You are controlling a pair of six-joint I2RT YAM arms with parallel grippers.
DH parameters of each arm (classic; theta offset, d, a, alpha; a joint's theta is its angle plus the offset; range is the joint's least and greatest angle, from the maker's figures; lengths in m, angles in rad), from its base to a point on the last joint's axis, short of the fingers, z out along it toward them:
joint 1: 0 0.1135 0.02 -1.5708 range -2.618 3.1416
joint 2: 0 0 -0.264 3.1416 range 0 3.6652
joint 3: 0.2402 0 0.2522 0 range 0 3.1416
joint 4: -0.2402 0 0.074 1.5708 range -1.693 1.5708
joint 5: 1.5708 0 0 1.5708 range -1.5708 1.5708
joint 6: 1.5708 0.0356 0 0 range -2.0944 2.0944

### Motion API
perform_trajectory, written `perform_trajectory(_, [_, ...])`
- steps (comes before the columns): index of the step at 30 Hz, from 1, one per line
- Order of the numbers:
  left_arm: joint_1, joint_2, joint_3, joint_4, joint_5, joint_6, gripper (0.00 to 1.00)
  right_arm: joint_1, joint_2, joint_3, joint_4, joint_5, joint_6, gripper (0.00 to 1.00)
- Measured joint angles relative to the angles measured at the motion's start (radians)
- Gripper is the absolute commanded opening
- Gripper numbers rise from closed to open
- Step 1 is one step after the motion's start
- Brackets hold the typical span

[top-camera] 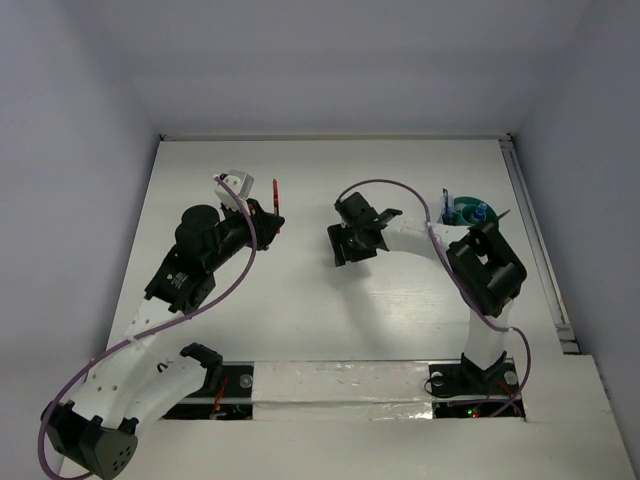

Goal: Sort the stationery into containers
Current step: Close the pen cap on the pen.

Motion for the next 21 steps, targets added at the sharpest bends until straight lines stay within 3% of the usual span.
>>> perform_trajectory(12, [0.000,0.000,0.000,0.000,0.002,0.000,0.00,0.000,0.070,0.093,-0.045,0.089,-0.033,0.43])
perform_trajectory(21, [0.000,-0.003,0.000,0.000,0.003,0.000,0.00,0.001,0.109,0.154,-0.093,0.148,-0.046,0.38])
